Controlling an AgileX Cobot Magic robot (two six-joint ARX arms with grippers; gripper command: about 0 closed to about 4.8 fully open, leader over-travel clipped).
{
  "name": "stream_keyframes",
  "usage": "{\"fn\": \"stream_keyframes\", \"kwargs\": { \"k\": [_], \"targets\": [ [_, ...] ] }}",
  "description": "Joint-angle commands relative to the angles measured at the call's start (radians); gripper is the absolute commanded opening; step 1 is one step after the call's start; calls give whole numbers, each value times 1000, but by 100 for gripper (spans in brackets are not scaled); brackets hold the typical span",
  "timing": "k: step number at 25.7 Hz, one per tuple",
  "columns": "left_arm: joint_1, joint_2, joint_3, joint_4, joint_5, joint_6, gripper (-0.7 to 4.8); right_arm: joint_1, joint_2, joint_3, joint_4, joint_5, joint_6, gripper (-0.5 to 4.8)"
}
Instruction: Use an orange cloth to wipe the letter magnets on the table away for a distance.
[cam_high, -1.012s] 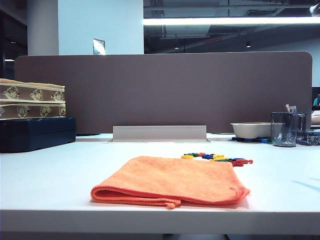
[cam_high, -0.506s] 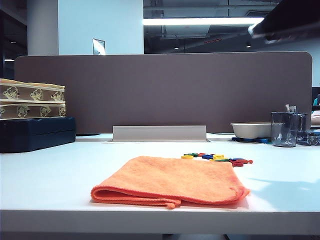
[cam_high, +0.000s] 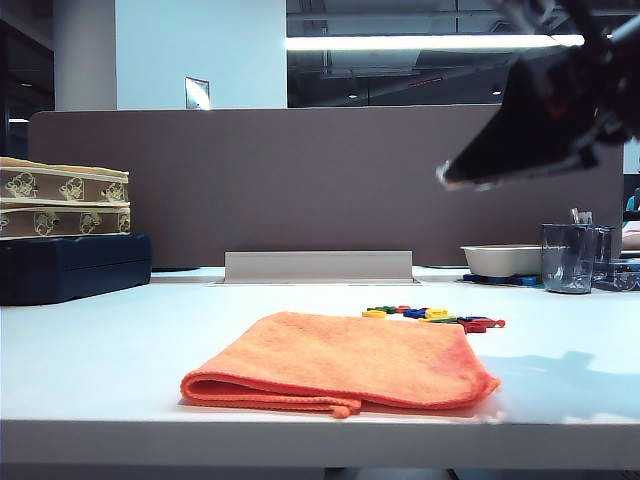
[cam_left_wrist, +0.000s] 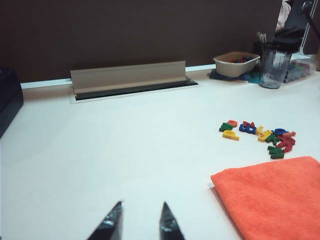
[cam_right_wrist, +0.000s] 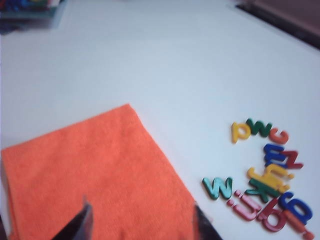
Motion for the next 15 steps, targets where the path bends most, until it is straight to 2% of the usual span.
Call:
{"fn": "stream_keyframes", "kwargs": {
  "k": [1, 9, 13, 15],
  "targets": [
    [0, 25, 4, 54, 7, 20, 91, 16, 51, 17, 34, -2, -3, 257],
    [0, 134, 4, 128, 6, 23, 91, 77, 192, 72, 78, -9, -3, 280],
    [0, 212, 4, 207, 19, 23, 94, 122, 273, 117, 84, -9, -3, 285],
    [0, 294, 5, 270, 20, 23, 131, 157, 340, 153, 86, -8, -18, 307]
  ]
}}
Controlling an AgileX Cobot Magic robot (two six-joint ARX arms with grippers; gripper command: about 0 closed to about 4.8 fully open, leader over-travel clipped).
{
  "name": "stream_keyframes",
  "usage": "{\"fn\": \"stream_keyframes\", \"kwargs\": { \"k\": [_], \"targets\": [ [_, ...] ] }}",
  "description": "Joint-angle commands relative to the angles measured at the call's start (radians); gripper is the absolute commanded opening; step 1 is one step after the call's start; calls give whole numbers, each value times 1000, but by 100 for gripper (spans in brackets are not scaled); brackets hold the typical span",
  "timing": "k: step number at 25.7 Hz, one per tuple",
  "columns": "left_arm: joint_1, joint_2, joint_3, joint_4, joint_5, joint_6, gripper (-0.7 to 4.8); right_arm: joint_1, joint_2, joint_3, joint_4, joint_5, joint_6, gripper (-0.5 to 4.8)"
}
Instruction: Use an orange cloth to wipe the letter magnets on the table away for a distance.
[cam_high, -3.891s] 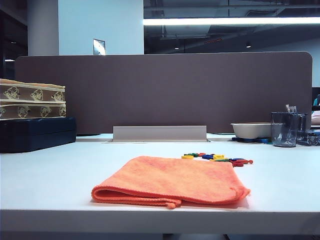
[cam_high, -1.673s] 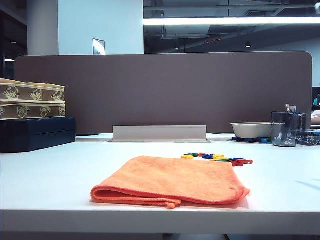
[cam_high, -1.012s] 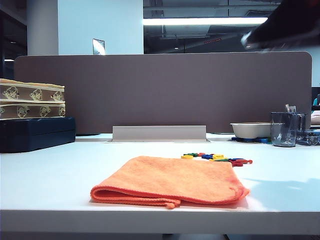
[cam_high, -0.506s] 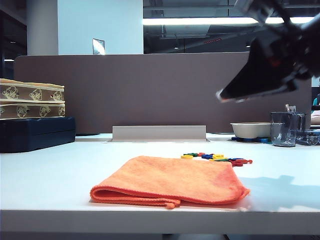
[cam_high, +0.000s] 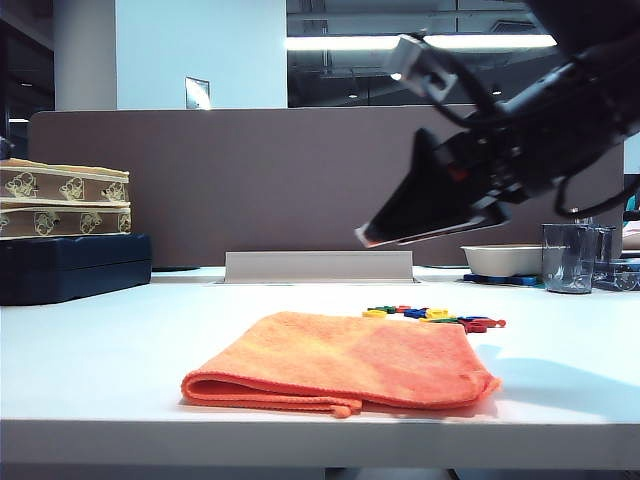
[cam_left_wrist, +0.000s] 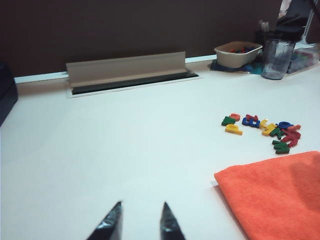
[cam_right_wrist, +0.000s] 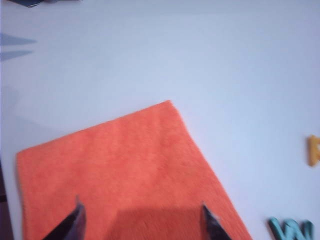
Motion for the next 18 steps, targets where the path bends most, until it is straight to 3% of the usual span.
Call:
{"fn": "stream_keyframes", "kwargs": {
  "k": [1, 8, 12, 18],
  "targets": [
    [0, 85, 4, 90, 14, 4, 131, 40, 70, 42, 20, -6, -37, 314],
    [0, 190, 9, 185, 20, 4, 131, 76, 172, 91, 24, -2, -63, 322],
    [0, 219, 16, 201, 20, 4, 131, 80, 224, 116, 34, 1, -62, 383],
    [0, 223, 16, 205, 19, 5, 130, 80, 293, 119, 69, 2, -62, 383]
  ]
}}
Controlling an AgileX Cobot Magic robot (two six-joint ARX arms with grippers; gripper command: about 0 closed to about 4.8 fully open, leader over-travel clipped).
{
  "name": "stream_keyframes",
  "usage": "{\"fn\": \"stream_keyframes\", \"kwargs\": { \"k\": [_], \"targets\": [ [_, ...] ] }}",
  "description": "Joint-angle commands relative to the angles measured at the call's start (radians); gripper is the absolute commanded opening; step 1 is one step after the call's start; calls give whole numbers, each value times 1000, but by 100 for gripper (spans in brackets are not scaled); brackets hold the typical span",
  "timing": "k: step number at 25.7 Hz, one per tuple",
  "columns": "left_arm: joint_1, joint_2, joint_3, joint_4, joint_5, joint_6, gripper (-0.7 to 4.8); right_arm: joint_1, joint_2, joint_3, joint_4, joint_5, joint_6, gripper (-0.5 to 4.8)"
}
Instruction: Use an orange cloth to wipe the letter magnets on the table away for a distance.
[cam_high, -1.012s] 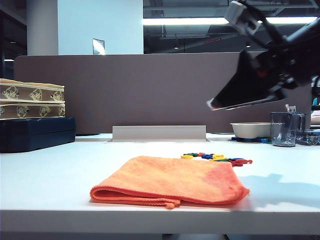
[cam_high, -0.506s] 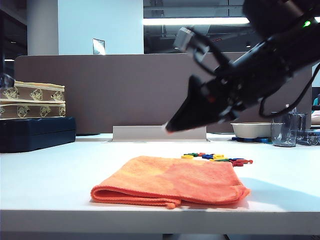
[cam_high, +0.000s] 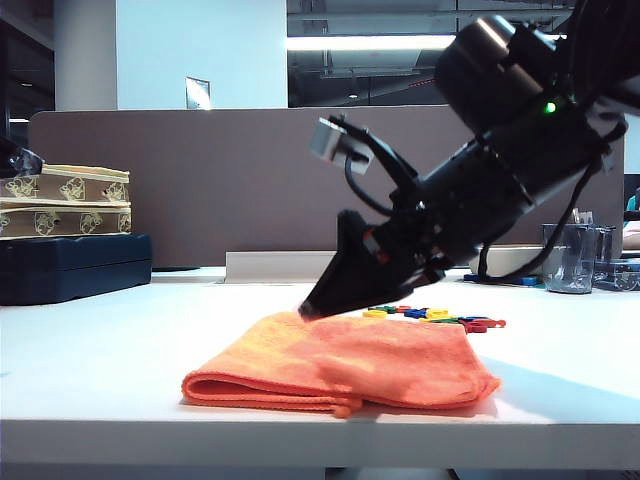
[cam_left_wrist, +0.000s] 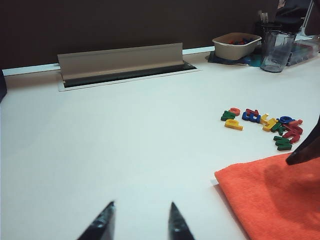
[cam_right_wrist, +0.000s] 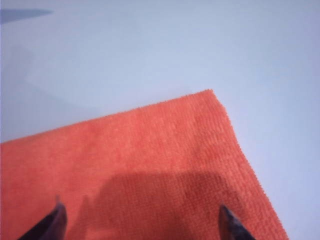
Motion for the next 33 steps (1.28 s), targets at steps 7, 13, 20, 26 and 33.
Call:
{"fn": "stream_keyframes", "kwargs": {
  "k": [7, 13, 20, 26, 33],
  "targets": [
    [0, 0, 4, 19, 4, 26, 130, 1, 84, 3, 25, 35, 0, 371],
    [0, 0, 4, 19, -1, 26, 130, 1, 85, 3, 19, 55, 0, 295],
    [0, 0, 4, 19, -11, 26, 129, 1, 88, 3, 19, 62, 0, 173],
    [0, 0, 4, 19, -11, 26, 129, 1, 101, 2, 21, 63, 0, 131],
    [0, 0, 4, 19, -11, 26, 120, 2, 114, 2, 39, 82, 0, 43]
  ]
}}
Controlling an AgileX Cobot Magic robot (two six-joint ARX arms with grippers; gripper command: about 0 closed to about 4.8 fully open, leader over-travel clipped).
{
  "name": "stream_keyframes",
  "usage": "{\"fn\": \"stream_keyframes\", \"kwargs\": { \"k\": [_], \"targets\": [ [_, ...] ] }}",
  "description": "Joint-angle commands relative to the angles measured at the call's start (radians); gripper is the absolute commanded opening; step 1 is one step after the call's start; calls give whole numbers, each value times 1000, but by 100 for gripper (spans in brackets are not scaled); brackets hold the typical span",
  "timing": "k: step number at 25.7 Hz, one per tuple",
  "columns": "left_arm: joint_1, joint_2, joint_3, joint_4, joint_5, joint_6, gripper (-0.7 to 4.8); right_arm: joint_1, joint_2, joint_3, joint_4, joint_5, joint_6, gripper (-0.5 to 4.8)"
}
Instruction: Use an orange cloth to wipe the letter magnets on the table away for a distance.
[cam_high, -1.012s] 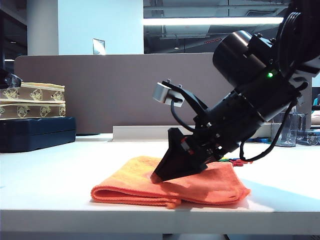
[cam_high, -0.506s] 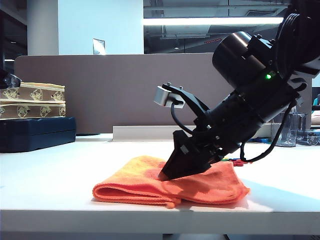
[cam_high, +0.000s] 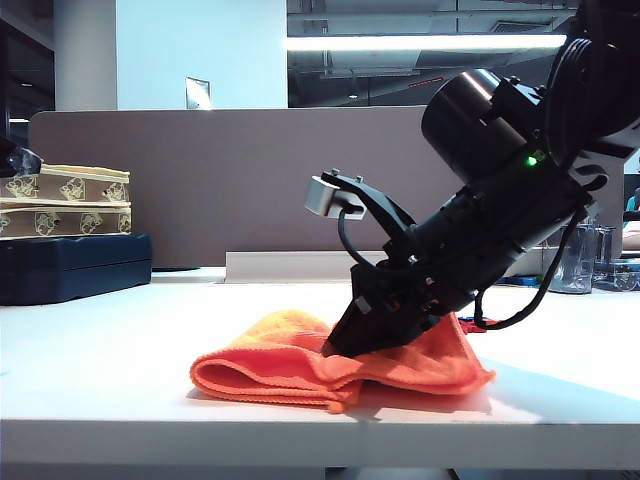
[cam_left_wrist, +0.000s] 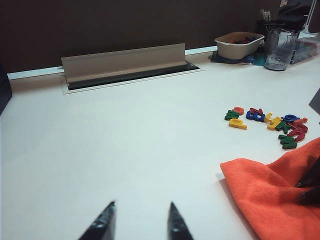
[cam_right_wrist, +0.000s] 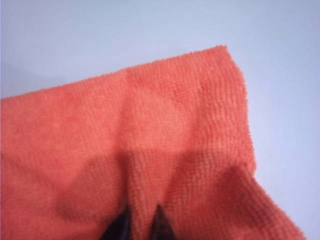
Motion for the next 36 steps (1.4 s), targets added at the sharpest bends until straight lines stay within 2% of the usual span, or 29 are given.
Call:
{"fn": "stream_keyframes", "kwargs": {
  "k": [1, 4, 9, 15, 18, 21, 24, 32, 36],
  "targets": [
    [0, -1, 4, 15, -2, 4, 120, 2, 5, -2, -2, 28, 1, 37],
    [0, -1, 4, 16, -2, 4, 120, 2, 5, -1, 33, 28, 1, 12],
    [0, -1, 4, 16, -2, 4, 120, 2, 5, 4, 102, 48, 2, -1],
    [0, -1, 4, 16, -2, 4, 120, 12, 6, 113, 101, 51, 5, -1],
    [0, -1, 4, 16, -2, 4, 120, 11, 58, 230, 100, 72, 8, -1],
    [0, -1, 4, 16, -2, 4, 120, 11, 206, 421, -2, 76, 8, -1],
    [0, -1, 4, 16, -2, 4, 120, 11, 276, 498, -37, 83, 7, -1],
    [0, -1, 4, 16, -2, 4, 120, 0, 341, 598, -90, 103, 4, -1],
    [0, -1, 4, 16, -2, 4, 120, -30, 341, 602, -101, 186, 4, -1]
  ]
}}
